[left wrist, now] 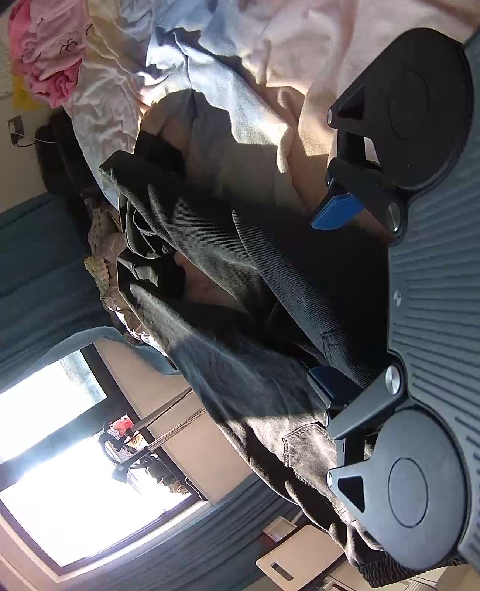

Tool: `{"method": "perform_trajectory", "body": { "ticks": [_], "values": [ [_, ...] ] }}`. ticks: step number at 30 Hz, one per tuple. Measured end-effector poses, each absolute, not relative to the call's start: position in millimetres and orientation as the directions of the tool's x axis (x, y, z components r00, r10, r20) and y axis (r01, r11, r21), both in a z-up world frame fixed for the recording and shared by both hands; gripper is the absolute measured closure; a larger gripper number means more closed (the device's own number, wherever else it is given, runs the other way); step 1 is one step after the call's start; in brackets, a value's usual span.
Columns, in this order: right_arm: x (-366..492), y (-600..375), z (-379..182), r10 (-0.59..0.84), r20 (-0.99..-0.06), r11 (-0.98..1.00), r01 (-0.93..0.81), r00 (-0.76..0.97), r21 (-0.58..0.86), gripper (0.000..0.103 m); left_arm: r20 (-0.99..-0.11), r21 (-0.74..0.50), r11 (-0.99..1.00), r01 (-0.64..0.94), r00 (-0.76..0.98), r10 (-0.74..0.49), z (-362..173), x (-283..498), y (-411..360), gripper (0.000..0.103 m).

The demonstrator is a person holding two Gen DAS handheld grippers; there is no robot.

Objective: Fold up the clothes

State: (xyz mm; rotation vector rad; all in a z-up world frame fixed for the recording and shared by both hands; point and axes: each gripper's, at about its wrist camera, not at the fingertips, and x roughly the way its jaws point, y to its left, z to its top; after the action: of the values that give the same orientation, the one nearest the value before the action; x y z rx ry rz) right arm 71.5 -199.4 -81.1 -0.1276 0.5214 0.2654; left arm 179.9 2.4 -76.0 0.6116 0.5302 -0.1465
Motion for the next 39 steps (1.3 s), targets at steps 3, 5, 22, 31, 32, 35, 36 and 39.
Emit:
{"method": "perform_trajectory", "body": {
  "ticks": [3,5,22,31,32,35,36,39],
  "values": [
    [90.4,-205.0,-87.9,0.252,-0.517,0.96,-0.279,0.818,0.027,0.033,-0.521,0.565,0.764,0.312,0.853,0.037,-93.6,198.1,-15.9,0.018],
    [91.5,-204.6,-85.9,0.261,-0.507,0.958,-0.284,0.821,0.034,0.033,-0.517,0.601,0.732,0.321,0.854,0.05,-105.3,211.1,-27.1,0.018],
    [119.1,-213.1,-117.5,0.303,-0.515,0.951,-0.288,0.802,0.111,0.029,-0.533,0.597,0.719,0.357,0.846,0.023,-73.0,258.2,-32.9,0.087],
    [94.6,-195.4,-105.4,0.308,-0.482,0.944,-0.326,0.82,0.048,0.029,-0.491,0.461,0.828,0.319,0.869,-0.061,22.9,176.1,20.0,0.09],
    [91.2,-195.2,-102.3,0.306,-0.475,0.944,-0.326,0.825,0.043,0.029,-0.493,0.435,0.845,0.312,0.868,-0.066,28.9,168.5,29.5,0.09],
    [83.7,-193.5,-94.7,0.299,-0.461,0.947,-0.32,0.836,0.035,0.029,-0.502,0.381,0.882,0.277,0.863,-0.054,30.2,151.8,51.6,0.089],
    [82.7,-193.7,-93.3,0.302,-0.457,0.946,-0.321,0.837,0.038,0.029,-0.508,0.372,0.89,0.265,0.86,-0.044,24.8,151.1,51.0,0.089],
    [81.9,-194.3,-93.0,0.308,-0.457,0.945,-0.323,0.834,0.048,0.029,-0.526,0.344,0.911,0.229,0.85,-0.015,8.6,149.1,49.5,0.088]
  ]
}}
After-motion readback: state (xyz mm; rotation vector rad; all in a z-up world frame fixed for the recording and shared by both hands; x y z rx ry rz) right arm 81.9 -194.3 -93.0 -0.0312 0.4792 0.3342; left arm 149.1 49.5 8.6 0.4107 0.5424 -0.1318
